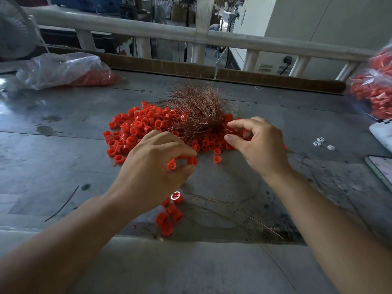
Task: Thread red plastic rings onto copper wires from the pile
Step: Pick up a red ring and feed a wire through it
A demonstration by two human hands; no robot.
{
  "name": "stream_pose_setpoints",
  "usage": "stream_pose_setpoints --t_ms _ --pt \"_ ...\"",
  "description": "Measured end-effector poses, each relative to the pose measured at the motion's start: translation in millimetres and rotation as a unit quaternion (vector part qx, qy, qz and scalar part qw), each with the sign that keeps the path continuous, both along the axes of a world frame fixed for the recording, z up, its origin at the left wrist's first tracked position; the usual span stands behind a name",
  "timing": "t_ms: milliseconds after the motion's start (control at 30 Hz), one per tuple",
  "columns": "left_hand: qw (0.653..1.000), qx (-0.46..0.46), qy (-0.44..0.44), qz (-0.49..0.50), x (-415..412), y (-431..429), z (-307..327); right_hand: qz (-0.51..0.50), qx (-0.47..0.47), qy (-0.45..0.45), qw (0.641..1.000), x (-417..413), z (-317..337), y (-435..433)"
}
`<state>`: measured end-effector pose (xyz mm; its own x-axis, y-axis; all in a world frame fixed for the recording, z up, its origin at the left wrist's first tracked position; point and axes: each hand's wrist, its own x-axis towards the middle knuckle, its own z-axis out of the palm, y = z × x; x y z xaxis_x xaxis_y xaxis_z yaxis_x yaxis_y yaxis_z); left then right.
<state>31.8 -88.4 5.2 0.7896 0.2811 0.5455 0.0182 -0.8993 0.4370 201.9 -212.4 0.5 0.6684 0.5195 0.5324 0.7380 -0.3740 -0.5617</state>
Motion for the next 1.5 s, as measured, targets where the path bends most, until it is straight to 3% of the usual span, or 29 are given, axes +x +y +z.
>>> stream_pose_setpoints --t_ms 233,333,433,500,633,767,967,1200,1500 --pt "1.000 0.006 0.002 -0.006 0.4 -1.6 0.6 0.018 0.042 -0.029 0.999 -1.3 1.9 0.5" --pt "1.000 0.008 -0.002 -0.010 0.6 -1.1 0.5 0.018 0.151 -0.028 0.988 -0.8 11.1 -4.7" --pt "0.999 0.006 -0.005 -0.034 0.4 -0.7 0.0 0.078 0.293 0.053 0.951 -7.7 20.7 -7.9" --pt "0.998 -0.007 -0.008 -0.065 -0.2 -1.0 -0.7 0.126 0.315 0.063 0.939 -16.0 24.9 -10.0" --pt "0.989 -0.067 -0.038 -0.129 -1.8 -2.1 0.7 0.208 0.184 -0.056 0.959 -33.3 26.3 -9.6" --pt "0.982 -0.083 -0.069 -0.154 -2.6 -1.9 1.9 0.281 0.075 -0.125 0.948 -43.1 22.2 -5.8" --pt "0.981 -0.088 -0.049 -0.163 -2.4 -1.0 1.2 0.300 0.042 0.002 0.953 -49.1 25.1 -10.7" --pt "0.985 -0.065 -0.050 -0.154 -4.3 -2.6 3.9 0.311 0.003 -0.024 0.950 -50.1 26.1 -12.2" --pt "0.983 -0.072 -0.028 -0.169 -5.2 -3.3 3.1 0.315 -0.019 0.020 0.949 -52.5 28.6 -14.8"
